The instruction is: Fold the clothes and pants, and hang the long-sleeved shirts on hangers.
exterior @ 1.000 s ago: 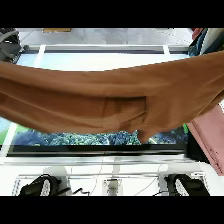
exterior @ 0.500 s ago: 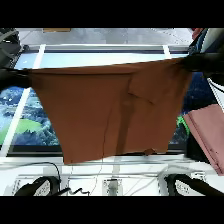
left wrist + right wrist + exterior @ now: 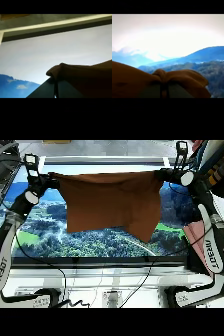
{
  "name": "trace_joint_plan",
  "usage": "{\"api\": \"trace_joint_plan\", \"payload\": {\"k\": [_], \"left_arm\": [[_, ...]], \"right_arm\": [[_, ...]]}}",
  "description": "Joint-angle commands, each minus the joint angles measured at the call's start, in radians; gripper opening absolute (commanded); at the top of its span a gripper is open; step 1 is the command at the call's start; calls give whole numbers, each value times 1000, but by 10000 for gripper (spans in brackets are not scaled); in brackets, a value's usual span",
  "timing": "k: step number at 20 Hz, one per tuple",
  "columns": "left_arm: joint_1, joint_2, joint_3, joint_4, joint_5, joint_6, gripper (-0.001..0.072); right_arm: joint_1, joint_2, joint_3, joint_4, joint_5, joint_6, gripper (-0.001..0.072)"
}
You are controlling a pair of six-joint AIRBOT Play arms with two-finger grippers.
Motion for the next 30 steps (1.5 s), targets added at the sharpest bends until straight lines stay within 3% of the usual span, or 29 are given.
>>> {"api": "trace_joint_plan", "payload": {"k": [1, 3, 6, 9, 13, 16, 22, 26, 27, 28, 29, 30], "left_arm": [[-11, -80, 0, 1, -12, 0, 10], [0, -127, -1, 1, -66, 0, 10], [2, -180, -1, 1, -43, 0, 10], [-5, -218, 0, 0, 81, 0, 10], [-25, -264, 50, -3, 387, -3, 10], [-35, -325, 143, -3, 408, -4, 10], [-103, -472, 159, -2, 317, -5, 12], [-130, -474, 159, 24, 317, 109, 12], [-130, -470, 159, 24, 318, 130, 17], [-131, -464, 159, 24, 318, 150, 80], [-131, -455, 159, 24, 318, 167, 289], [-131, -444, 159, 24, 319, 183, 580]], "right_arm": [[4, -87, 0, -8, -35, 0, 22], [4, -134, 0, -8, -35, 0, 22], [4, -190, 0, -6, -75, 0, 23], [6, -232, 0, -3, -204, 1, 23], [13, -251, 0, 4, -491, 2, 23], [20, -265, 0, 4, -635, 2, 22], [20, -368, 0, 32, -447, 4, 23], [20, -381, 0, 32, -375, 4, 25], [20, -379, 2, 32, -370, 4, 92], [22, -377, 4, 38, -361, 4, 313], [22, -373, 5, 44, -360, 4, 590], [22, -369, 6, 53, -358, 4, 662]]}}
